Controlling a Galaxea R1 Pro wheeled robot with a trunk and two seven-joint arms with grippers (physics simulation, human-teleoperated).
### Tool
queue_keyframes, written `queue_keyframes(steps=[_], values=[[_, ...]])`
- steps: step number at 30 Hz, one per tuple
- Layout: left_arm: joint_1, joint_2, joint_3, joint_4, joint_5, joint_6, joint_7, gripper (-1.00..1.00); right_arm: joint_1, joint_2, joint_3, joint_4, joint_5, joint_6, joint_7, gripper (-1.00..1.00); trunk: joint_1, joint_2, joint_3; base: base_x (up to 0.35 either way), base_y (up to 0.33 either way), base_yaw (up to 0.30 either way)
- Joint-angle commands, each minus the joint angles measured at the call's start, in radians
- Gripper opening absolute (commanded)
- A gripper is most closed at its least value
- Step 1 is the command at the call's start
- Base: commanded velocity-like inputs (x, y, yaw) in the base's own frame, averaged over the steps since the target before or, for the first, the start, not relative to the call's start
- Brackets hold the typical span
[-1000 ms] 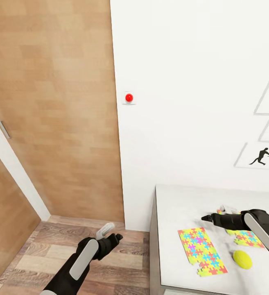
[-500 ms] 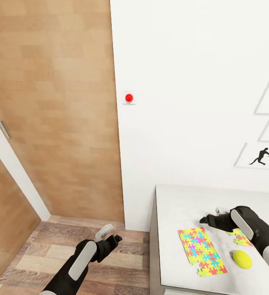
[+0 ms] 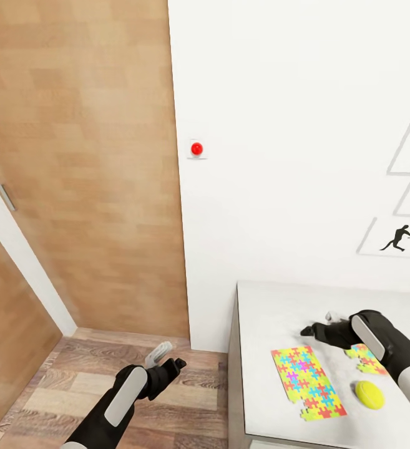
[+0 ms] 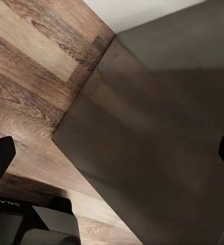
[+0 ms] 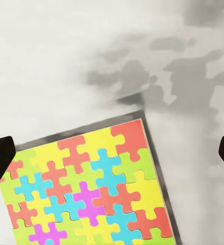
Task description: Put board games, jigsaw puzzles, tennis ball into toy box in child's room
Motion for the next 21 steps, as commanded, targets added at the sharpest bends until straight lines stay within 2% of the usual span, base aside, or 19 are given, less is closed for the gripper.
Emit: queue_keyframes(steps=[1, 14, 21], values=[[-0.001, 0.0, -0.001, -0.001, 0.011, 0.0, 0.01, 1.0, -0.002, -0.006, 0.003, 0.001, 0.01, 0.002, 0.019, 1.0, 0.001, -0.002, -0.002, 0.0, 0.0, 0.0], [-0.001, 0.0, -0.001, 0.0, 0.01, 0.0, 0.009, 1.0, -0.007, -0.031, 0.001, 0.004, 0.006, 0.009, 0.055, 1.0, 0.001, -0.002, -0.004, 0.0, 0.0, 0.0], [-0.001, 0.0, -0.001, 0.001, 0.01, -0.001, 0.009, 1.0, -0.008, -0.049, -0.002, 0.006, 0.001, 0.066, 0.063, 1.0, 0.001, -0.002, -0.009, 0.0, 0.0, 0.0]])
